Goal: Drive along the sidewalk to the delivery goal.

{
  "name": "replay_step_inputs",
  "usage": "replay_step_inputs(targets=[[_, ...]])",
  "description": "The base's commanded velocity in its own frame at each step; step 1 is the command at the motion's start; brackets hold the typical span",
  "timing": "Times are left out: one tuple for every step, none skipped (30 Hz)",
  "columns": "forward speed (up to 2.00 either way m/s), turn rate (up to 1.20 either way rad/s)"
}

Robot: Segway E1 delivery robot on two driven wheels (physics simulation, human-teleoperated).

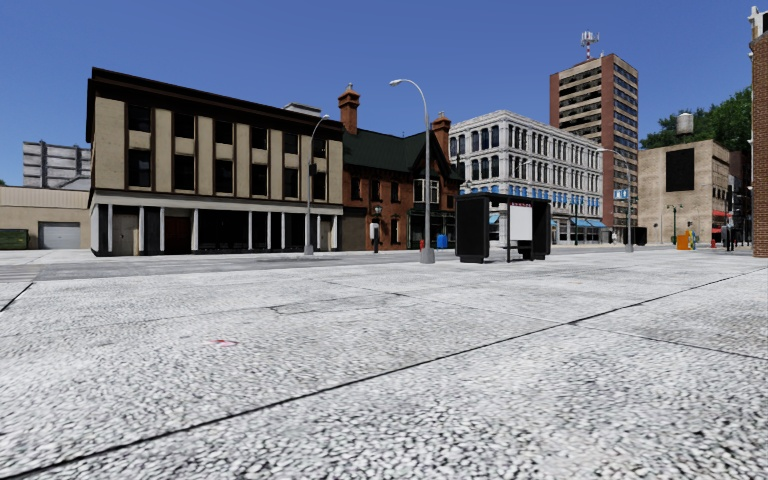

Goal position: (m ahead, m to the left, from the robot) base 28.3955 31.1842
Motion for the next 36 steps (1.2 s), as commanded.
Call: replay_step_inputs(targets=[[0.0,0.0],[0.0,0.0],[0.0,0.0],[0.0,0.07],[0.0,0.8],[0.0,1.01],[0.0,1.2],[0.0,1.2],[0.0,1.2],[0.0,1.2],[0.0,1.2],[0.0,1.2],[0.0,1.2],[0.0,1.2],[0.0,1.2],[0.0,1.2],[0.0,1.2],[0.0,1.2],[0.0,1.2],[0.0,1.2],[0.0,1.02],[0.0,1.02],[0.0,0.75],[0.0,0.67],[0.0,0.57],[0.0,0.31],[0.0,0.19],[0.0,0.19],[0.0,0.1],[0.0,0.06],[0.0,0.0],[0.0,0.0],[0.0,0.0],[0.0,0.0],[0.0,0.85],[0.0,0.85]])
